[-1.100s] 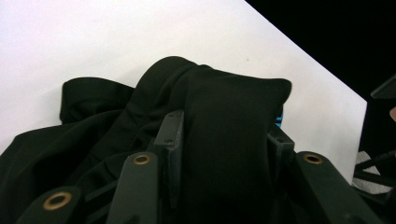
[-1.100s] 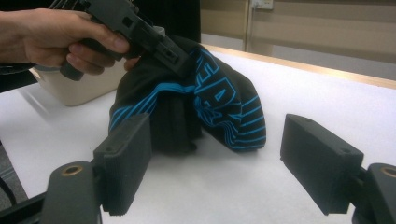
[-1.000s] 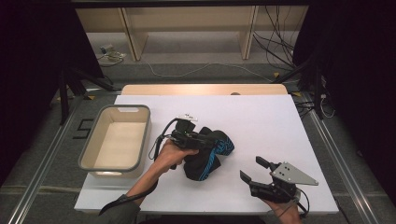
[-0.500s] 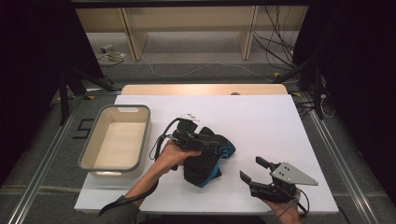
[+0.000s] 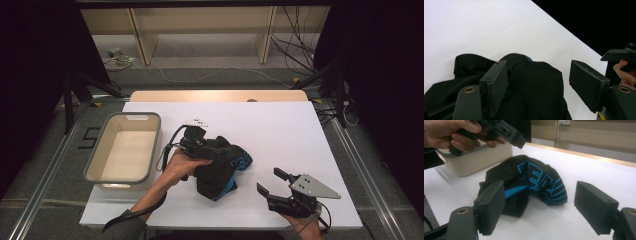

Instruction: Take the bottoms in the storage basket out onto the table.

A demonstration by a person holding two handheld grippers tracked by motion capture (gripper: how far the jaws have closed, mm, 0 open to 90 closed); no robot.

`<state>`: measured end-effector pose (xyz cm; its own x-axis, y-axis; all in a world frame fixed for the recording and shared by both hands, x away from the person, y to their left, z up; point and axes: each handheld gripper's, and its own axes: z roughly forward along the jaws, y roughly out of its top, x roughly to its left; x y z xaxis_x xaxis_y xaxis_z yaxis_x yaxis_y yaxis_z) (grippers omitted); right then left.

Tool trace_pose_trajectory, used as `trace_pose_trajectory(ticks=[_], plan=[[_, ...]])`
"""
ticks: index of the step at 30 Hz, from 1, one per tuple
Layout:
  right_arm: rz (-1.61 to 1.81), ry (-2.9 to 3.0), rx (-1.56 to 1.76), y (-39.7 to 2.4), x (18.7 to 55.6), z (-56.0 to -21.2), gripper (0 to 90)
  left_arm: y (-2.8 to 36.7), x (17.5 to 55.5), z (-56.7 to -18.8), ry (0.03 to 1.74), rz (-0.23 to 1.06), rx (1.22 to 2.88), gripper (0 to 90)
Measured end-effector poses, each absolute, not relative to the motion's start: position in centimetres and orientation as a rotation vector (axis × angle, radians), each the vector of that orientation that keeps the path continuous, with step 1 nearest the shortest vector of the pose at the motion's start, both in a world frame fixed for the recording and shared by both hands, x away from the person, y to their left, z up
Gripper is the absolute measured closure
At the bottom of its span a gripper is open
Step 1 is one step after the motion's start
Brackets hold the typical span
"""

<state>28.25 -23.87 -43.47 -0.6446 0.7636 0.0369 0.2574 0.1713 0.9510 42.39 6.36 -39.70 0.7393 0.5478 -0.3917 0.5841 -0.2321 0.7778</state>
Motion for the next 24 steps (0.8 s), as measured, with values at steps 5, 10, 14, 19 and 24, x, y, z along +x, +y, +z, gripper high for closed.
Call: trace_pose_trajectory(ticks=[5, 10, 14, 19, 24], plan=[[1.483, 2.0, 0.961, -23.9, 28.3, -43.5, 25.4, 6.6, 42.3, -39.7, 0.851, -0.052, 1.888, 24.3], [1.483, 2.0, 0.961, -23.9, 28.3, -43.5, 25.4, 6.8, 42.0, -39.6, 0.83, -0.035, 1.873, 20.4], [1.483, 2.001, 0.961, -23.8, 28.3, -43.5, 25.4, 7.0, 42.0, -39.8, 0.808, -0.035, 1.858, 19.8], [1.485, 2.0, 0.962, -23.8, 28.3, -43.5, 25.4, 7.2, 41.8, -39.8, 0.796, -0.03, 1.838, 18.6], [1.485, 2.002, 0.966, -23.8, 28.2, -43.5, 25.5, 7.4, 41.4, -39.7, 0.771, -0.019, 1.817, 16.6]])
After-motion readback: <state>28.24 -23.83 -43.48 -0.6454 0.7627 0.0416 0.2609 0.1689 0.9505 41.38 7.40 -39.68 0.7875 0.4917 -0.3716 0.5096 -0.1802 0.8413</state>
